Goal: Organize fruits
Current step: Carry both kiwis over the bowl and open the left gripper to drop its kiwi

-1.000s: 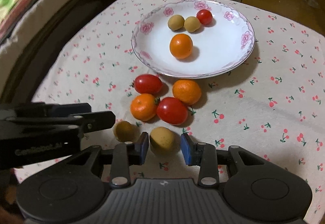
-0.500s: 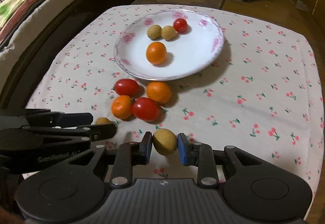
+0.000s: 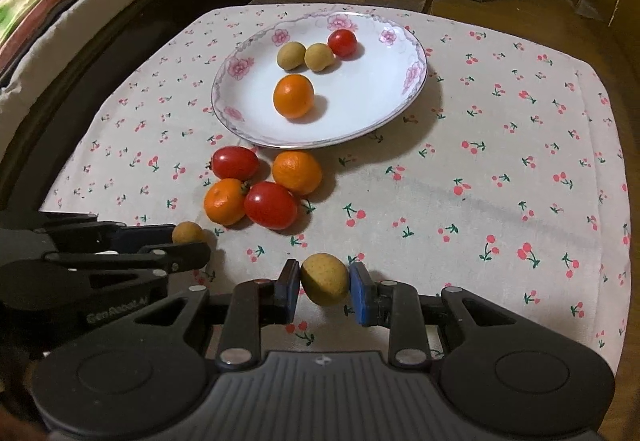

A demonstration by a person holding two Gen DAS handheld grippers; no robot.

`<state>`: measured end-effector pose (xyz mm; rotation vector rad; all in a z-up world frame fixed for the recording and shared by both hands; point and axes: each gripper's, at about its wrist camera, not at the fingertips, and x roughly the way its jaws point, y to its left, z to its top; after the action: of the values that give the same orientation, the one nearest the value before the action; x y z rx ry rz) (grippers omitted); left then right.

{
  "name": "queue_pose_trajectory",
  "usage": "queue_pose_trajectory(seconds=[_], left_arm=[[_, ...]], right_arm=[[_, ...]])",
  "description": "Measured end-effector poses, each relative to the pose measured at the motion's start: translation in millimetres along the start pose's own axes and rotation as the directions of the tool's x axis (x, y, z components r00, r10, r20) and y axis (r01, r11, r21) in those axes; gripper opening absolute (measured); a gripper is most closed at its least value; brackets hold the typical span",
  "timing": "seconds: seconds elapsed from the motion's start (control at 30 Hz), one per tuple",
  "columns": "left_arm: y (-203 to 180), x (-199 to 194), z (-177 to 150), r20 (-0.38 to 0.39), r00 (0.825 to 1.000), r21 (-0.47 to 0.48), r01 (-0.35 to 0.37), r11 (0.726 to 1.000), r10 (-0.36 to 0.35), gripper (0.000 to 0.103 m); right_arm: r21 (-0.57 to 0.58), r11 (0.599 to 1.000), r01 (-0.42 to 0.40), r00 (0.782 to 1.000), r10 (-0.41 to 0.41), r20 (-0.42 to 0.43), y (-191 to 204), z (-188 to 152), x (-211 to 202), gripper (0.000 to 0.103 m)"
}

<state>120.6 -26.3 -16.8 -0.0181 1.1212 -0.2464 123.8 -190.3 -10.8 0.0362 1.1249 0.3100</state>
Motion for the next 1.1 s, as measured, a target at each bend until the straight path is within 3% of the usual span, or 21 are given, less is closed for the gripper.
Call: queue_pose_trajectory(seconds=[0.07,0.27,0.37,0.43,0.57,1.1], left_arm=[[0.4,0.8,1.2,0.001,1.000,-0.006,0.002,1.000,-0.002,0.039],[-2.8,3.6,3.2,0.014,1.000,0.001,-0.001,1.000,0.001,0.063],[-3.8,4.6,1.3,0.019,1.000,0.027,-0.025,0.999,0.025,0.058],[-4.2,3.5,0.6,0.026,0.999,0.041,-0.043,0.998,0.042,0.044],[-4.1,1.1,-0.8,0.021,1.000,0.044,-0.021,0.999,0.020,0.032],[-4.3,-22.8,15.1,0.078,0.997,0.024,0.025,0.999,-0.027,0.032]], right_arm=[[0.001,1.000,0.011,1.000,-0.011,-0.003,-0.1,0.5,1.8,0.029],[-0.017,1.000,0.012,1.000,-0.012,-0.013,2.8,0.7,9.0,0.029],[-0.021,1.000,0.015,1.000,-0.016,-0.007,3.1,1.0,10.1,0.029],[-0.022,1.000,0.020,1.000,-0.020,-0.004,3.2,1.0,10.1,0.029],[-0.046,0.998,0.040,0.999,-0.041,-0.002,7.7,-0.9,7.7,0.028],[-0.024,1.000,0.010,0.998,-0.008,0.064,3.8,11.7,-23.4,0.028]])
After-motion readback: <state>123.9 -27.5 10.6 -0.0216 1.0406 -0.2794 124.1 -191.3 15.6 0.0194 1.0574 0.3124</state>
